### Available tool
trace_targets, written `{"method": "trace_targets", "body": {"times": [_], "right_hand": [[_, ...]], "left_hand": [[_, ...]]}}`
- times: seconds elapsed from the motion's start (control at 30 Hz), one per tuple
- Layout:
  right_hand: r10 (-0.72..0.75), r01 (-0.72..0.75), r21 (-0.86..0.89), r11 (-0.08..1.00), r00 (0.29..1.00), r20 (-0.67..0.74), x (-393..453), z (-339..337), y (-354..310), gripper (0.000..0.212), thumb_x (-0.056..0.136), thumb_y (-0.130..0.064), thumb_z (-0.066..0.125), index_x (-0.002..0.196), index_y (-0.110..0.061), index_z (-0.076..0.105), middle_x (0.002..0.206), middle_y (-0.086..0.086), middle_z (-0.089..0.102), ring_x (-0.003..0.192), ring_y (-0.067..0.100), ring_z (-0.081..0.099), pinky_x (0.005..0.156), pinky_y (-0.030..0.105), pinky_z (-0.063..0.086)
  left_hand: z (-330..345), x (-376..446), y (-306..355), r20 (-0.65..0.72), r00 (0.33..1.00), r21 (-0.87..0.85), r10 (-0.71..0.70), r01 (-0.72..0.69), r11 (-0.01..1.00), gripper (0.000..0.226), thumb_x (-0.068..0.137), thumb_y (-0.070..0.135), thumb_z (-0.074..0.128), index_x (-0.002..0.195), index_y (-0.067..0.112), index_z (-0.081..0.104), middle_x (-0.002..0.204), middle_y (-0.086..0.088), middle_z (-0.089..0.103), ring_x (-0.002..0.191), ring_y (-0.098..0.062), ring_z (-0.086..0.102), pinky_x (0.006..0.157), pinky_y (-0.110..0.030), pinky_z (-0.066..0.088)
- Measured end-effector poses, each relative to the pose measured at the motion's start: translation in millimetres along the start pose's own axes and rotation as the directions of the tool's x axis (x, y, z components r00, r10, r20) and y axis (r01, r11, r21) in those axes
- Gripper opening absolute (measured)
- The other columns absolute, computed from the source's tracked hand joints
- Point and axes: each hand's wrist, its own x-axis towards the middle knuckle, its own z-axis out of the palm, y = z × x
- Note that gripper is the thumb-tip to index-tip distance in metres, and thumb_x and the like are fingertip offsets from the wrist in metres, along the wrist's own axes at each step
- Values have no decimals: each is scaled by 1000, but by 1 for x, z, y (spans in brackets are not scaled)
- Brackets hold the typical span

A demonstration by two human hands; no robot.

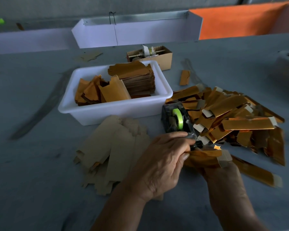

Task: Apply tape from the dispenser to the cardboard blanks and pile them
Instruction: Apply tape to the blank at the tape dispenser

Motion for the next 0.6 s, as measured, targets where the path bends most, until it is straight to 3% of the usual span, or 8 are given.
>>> {"method": "trace_targets", "body": {"times": [0.07,0.13,0.2,0.3,0.4,0.5,0.6], "right_hand": [[-78,75,33,997,992,96,-5,0,-13,23,94,-1,45,88,-16,63,94,30,63,101,53,53,90,63,43],[-51,51,-10,999,999,6,0,6,-15,21,93,0,46,85,-11,63,98,35,60,102,56,50,89,67,41],[-18,18,-19,1000,1000,9,1,1,-11,17,93,-1,46,92,-6,62,100,37,58,101,56,51,88,66,42],[-25,26,-39,999,999,25,5,2,-8,17,94,-4,47,102,-9,61,97,23,63,98,43,58,91,59,45],[-58,59,-35,998,998,27,5,1,-8,17,92,-2,50,90,-12,64,92,16,67,94,34,61,91,53,47],[-133,136,-112,984,991,27,9,0,-5,22,89,1,51,83,-16,63,83,9,66,86,29,61,85,47,48],[-120,119,-191,974,993,4,17,-2,3,16,89,-2,54,95,-14,63,90,13,66,87,32,61,82,48,50]], "left_hand": [[1,1,1,6,1000,-32,-13,13,999,23,95,19,42,102,8,61,131,-2,58,132,-10,41,105,-31,40],[2,1,1,3,1000,-82,-22,22,996,23,96,19,41,101,8,61,136,-2,54,135,-9,39,107,-28,40],[4,1,0,-2,1000,-86,-21,21,996,24,96,19,42,104,8,61,135,-2,55,134,-7,40,106,-26,40],[6,3,-3,-1,1000,-76,-26,26,997,25,96,19,43,110,9,61,130,-2,60,132,-5,42,106,-22,38],[9,0,-4,-9,999,-86,-48,47,995,27,95,20,44,115,12,61,128,-1,61,130,-4,44,107,-17,35],[14,-3,-4,-28,998,-79,-57,55,995,29,95,21,45,119,13,59,125,0,63,129,-6,45,107,-20,35],[16,-4,-2,-50,996,-83,-71,67,994,22,95,18,46,110,12,61,127,0,62,130,-8,45,106,-27,40]]}}
